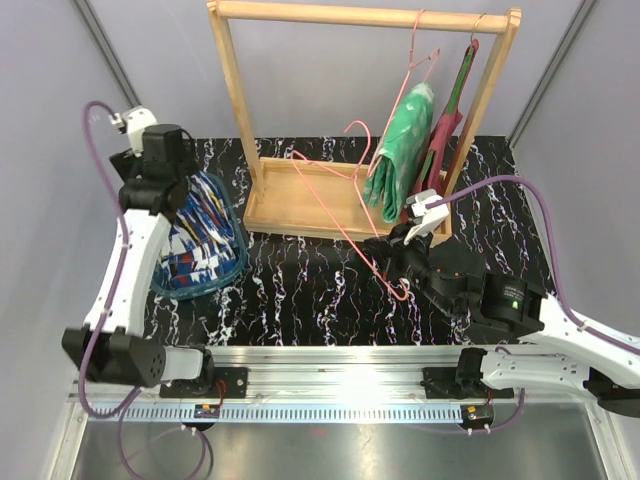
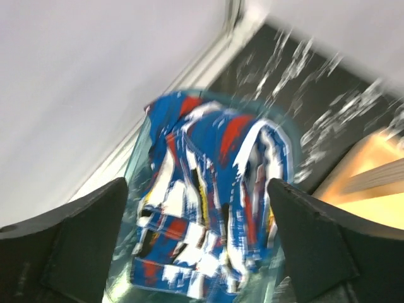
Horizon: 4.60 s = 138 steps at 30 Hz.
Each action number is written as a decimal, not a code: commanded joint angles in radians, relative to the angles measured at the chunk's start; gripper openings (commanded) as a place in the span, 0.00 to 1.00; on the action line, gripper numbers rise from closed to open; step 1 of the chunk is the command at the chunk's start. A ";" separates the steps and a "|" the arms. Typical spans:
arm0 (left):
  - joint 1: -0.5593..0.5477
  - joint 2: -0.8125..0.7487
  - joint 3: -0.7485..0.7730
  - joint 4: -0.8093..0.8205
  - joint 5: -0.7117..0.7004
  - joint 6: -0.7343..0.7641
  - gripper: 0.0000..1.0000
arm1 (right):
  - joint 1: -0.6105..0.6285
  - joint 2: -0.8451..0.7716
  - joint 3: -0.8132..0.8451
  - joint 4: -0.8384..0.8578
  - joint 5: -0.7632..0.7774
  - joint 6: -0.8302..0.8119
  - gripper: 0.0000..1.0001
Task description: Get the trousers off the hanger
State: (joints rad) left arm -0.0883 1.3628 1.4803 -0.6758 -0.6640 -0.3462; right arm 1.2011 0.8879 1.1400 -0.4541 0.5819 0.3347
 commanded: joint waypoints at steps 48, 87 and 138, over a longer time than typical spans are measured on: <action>0.203 -0.259 -0.213 -0.090 0.440 -0.172 0.99 | -0.270 0.846 1.041 -0.127 0.195 -0.183 0.00; 0.125 -0.740 -0.607 -0.021 0.469 -0.002 0.99 | -0.440 0.695 1.081 -0.523 0.016 -0.050 0.66; 0.096 -0.732 -0.603 -0.027 0.472 -0.007 0.99 | -0.646 0.661 1.096 -0.491 -0.287 -0.218 0.00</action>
State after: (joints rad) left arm 0.0113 0.6304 0.8742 -0.7319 -0.1986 -0.3622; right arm 0.5541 1.5562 2.1094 -1.0145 0.3340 0.1436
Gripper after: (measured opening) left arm 0.987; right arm 0.034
